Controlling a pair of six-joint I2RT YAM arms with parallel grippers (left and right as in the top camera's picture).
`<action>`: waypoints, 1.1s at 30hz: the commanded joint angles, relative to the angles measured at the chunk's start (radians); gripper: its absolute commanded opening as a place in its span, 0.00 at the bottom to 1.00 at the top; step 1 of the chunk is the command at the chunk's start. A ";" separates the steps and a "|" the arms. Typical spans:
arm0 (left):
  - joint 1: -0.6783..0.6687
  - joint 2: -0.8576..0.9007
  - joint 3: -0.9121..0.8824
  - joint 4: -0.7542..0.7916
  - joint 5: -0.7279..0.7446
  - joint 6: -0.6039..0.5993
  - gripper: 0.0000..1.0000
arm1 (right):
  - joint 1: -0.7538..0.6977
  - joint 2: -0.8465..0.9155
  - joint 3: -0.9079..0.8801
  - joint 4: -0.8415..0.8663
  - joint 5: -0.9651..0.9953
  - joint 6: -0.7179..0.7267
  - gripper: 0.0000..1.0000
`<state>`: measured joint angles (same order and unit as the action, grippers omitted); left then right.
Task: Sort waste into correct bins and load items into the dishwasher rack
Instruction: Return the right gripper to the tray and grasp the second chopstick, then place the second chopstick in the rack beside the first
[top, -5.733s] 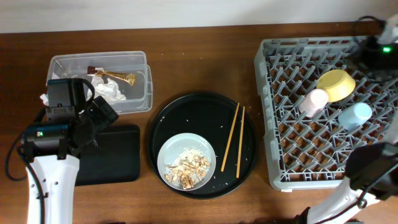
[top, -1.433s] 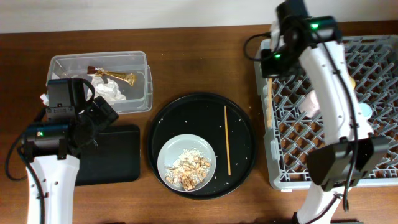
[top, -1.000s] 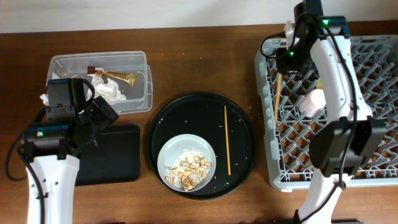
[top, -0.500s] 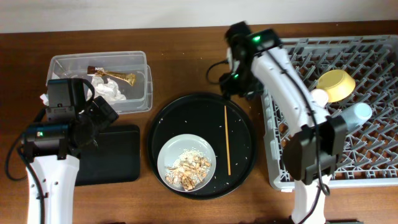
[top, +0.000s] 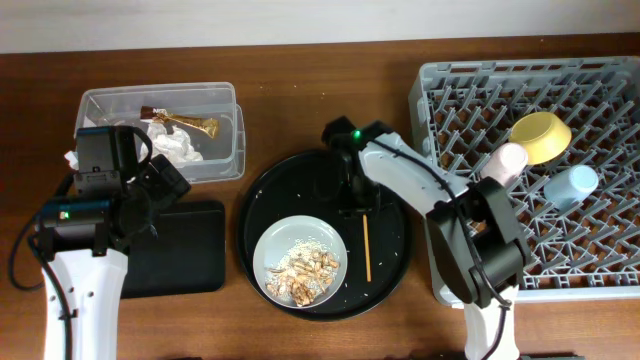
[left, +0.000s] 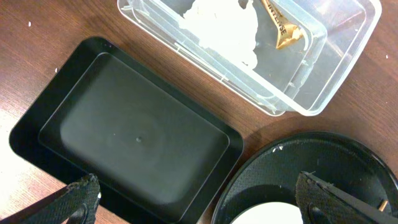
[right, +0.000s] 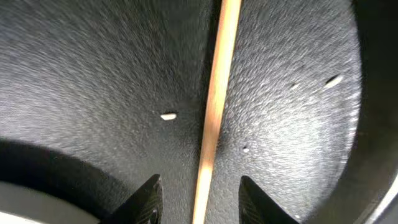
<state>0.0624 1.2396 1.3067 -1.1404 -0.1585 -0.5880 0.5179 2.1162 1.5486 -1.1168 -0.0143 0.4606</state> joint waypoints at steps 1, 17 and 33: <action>0.004 -0.011 0.000 0.002 -0.014 -0.006 0.99 | 0.020 0.000 -0.048 0.044 0.015 0.031 0.36; 0.004 -0.011 0.000 0.002 -0.014 -0.006 0.99 | -0.058 -0.131 0.042 -0.045 0.016 -0.042 0.04; 0.004 -0.011 0.000 0.002 -0.014 -0.006 0.99 | -0.486 -0.114 0.409 -0.150 0.011 -0.445 0.45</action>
<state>0.0624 1.2396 1.3067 -1.1404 -0.1585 -0.5880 0.0368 1.9736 1.9663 -1.2697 -0.0113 0.0269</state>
